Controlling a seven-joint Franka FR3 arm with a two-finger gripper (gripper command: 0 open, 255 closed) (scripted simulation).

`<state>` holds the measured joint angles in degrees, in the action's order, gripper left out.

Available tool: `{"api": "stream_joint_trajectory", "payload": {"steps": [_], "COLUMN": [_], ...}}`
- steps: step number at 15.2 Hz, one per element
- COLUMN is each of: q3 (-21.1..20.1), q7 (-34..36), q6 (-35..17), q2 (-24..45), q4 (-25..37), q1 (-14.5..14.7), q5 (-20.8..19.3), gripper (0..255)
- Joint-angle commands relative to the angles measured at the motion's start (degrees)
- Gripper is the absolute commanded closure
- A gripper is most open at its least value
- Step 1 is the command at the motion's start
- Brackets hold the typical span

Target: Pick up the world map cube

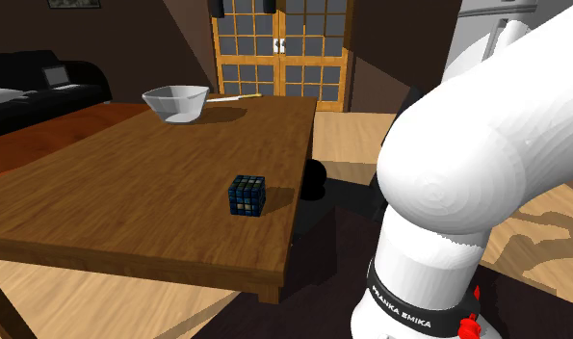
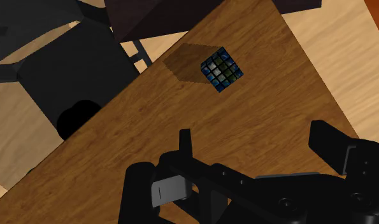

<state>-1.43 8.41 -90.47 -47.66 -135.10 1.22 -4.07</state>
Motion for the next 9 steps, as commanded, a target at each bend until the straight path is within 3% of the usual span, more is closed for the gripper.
{"api": "stream_joint_trajectory", "payload": {"steps": [1,9], "q3": [0.0,1.8], "q7": [0.0,-2.6], "q6": [0.0,-15.2], "q2": [0.0,1.3], "q4": [0.0,-14.4], "q1": [0.0,1.2], "q5": [0.0,0.0], "gripper": [0,0]}}
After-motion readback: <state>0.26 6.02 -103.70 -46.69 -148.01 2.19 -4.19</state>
